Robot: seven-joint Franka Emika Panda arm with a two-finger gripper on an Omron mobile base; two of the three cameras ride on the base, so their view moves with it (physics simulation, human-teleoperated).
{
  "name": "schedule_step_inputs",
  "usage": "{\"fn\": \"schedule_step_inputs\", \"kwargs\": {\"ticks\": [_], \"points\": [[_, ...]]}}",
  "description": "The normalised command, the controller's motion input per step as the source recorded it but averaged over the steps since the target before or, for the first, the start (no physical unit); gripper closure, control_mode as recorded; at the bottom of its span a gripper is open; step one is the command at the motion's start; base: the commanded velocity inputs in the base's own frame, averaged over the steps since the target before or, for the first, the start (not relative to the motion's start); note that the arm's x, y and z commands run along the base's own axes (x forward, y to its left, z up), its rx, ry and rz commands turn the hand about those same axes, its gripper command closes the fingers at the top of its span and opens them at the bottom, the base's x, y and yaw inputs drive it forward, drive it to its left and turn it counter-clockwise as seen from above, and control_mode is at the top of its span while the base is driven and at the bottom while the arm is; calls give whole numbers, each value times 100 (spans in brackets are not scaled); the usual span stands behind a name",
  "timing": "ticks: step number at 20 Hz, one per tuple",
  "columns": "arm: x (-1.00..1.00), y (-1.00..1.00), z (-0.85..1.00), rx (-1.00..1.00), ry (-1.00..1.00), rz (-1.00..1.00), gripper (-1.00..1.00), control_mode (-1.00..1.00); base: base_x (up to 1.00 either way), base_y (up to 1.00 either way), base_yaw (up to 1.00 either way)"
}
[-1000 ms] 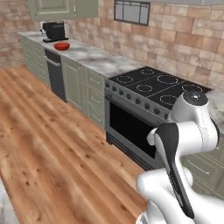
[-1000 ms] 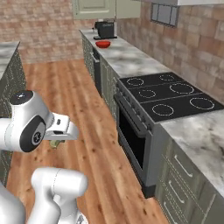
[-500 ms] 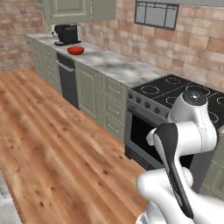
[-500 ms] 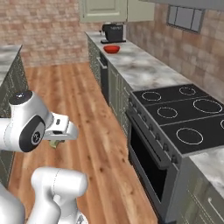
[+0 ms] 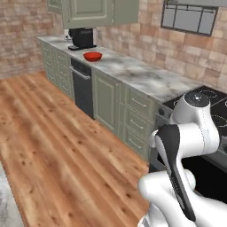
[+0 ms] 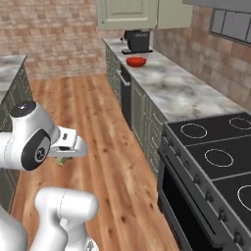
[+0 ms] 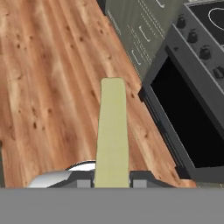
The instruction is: Pick the egg and butter from the fridge and place them by the bowl for mixing.
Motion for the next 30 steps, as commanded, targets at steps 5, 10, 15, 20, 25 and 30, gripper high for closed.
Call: {"fn": "schedule_step_inputs", "kwargs": {"ticks": [5, 10, 15, 20, 25, 30], "points": [[0, 0, 0, 0, 0, 0, 100, 100, 85, 32, 7], [0, 0, 0, 0, 0, 0, 100, 100, 85, 32, 7], [0, 0, 0, 0, 0, 0, 100, 100, 85, 33, 6], [0, 0, 0, 0, 0, 0, 100, 100, 85, 33, 6], [0, 0, 0, 0, 0, 0, 100, 100, 85, 32, 7], [0, 0, 0, 0, 0, 0, 100, 100, 86, 32, 6]]}}
